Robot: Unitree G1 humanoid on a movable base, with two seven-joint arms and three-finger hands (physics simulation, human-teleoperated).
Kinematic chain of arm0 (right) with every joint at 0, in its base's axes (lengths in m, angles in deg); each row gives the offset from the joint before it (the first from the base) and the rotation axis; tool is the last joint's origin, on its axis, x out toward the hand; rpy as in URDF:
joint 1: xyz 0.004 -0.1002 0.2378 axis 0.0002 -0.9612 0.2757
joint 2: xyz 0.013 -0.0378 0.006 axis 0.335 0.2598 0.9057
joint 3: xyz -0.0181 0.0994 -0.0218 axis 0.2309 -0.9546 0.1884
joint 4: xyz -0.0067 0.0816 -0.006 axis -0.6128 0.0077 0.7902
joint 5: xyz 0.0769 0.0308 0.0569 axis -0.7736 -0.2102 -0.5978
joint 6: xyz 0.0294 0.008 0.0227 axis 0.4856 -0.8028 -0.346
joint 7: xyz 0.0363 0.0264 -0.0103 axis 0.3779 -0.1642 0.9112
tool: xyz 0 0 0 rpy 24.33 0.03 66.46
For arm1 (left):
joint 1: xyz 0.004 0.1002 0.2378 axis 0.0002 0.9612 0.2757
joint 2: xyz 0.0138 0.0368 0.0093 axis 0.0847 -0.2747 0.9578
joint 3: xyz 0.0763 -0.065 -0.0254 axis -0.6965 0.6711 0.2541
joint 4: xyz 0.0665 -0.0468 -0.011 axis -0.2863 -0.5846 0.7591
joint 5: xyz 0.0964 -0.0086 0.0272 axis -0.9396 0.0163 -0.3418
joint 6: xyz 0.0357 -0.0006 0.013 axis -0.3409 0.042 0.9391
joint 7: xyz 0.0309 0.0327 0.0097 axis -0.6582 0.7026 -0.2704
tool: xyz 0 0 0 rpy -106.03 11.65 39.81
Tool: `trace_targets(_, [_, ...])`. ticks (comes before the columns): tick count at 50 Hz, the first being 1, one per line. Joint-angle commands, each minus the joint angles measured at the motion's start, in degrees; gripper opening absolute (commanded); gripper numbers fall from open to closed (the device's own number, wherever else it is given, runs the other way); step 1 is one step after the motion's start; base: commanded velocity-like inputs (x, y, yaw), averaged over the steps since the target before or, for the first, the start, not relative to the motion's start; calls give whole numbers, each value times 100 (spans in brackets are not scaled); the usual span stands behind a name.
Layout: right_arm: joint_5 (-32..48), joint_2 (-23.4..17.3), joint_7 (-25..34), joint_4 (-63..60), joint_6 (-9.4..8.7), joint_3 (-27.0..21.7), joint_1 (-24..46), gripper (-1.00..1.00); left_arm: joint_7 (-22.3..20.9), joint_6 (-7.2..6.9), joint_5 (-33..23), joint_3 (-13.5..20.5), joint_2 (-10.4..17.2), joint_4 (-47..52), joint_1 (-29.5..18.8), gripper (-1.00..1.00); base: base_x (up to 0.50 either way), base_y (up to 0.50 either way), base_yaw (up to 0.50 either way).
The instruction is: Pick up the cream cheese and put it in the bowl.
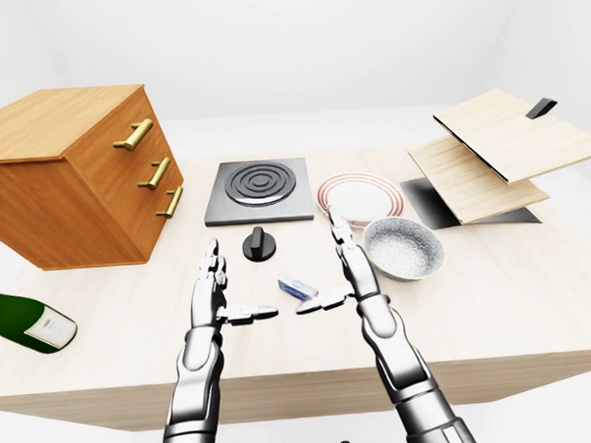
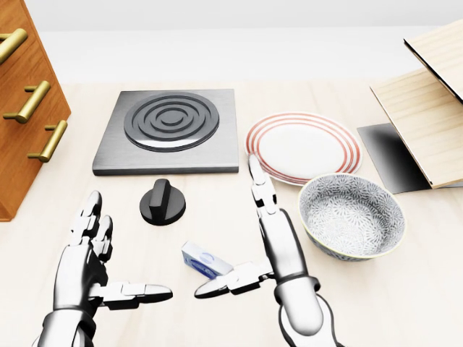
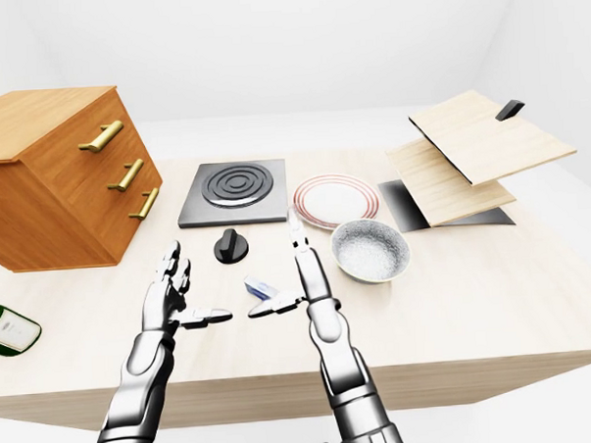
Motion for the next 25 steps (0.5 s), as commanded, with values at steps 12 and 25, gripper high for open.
trace_targets(12, [1123,108,-882,2855,52,-116,1128,100,-42,-161,119,48,21,140,14,100,0,0,0])
trace_targets(25, [1482,173,-1171,3473,52,-89,1296,100,-58,-196,165,71,27,126,-17,100,0,0,0])
